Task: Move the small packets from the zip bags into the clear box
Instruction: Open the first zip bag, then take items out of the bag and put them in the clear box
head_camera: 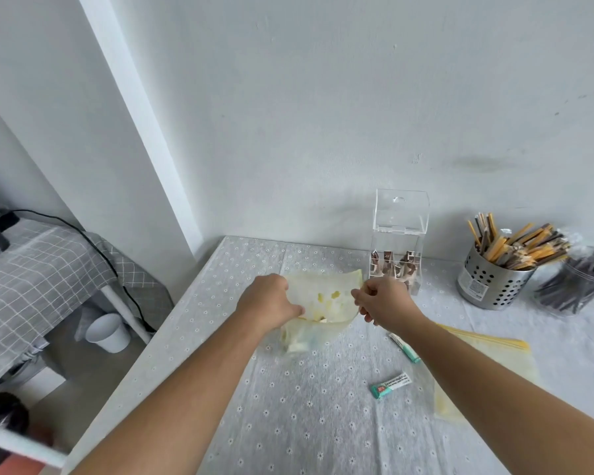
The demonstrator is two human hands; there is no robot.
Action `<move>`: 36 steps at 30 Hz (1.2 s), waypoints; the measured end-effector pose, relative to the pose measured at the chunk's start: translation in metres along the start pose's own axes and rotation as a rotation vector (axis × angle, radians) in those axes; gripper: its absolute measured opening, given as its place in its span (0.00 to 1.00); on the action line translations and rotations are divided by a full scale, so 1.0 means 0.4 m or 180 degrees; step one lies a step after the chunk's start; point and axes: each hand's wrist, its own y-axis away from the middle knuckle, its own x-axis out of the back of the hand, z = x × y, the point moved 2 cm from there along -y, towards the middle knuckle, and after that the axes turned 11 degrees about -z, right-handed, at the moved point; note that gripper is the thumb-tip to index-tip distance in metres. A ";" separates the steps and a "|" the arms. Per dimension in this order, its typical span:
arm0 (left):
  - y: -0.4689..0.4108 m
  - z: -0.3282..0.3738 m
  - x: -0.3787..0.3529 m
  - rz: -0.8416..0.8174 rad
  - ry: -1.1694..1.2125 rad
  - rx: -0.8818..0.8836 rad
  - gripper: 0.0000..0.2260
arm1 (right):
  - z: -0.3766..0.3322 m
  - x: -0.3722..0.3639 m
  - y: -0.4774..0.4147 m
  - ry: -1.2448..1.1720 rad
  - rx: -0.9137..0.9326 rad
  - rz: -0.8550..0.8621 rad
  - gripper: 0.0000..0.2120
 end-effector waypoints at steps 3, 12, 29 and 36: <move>-0.021 -0.002 0.026 0.0165 0.0091 -0.0264 0.31 | -0.008 0.000 -0.004 0.0098 0.0007 0.0164 0.14; -0.068 -0.039 -0.040 0.0006 -0.0155 -0.0990 0.29 | 0.032 -0.066 -0.017 0.0277 -0.0563 0.0092 0.18; -0.019 -0.008 -0.076 0.0112 0.0424 -0.0903 0.32 | -0.039 -0.222 -0.205 0.2484 0.0114 -0.1196 0.24; -0.021 -0.021 -0.075 0.0158 0.0490 -0.0915 0.32 | -0.010 -0.276 -0.278 0.2921 0.0150 -0.1225 0.17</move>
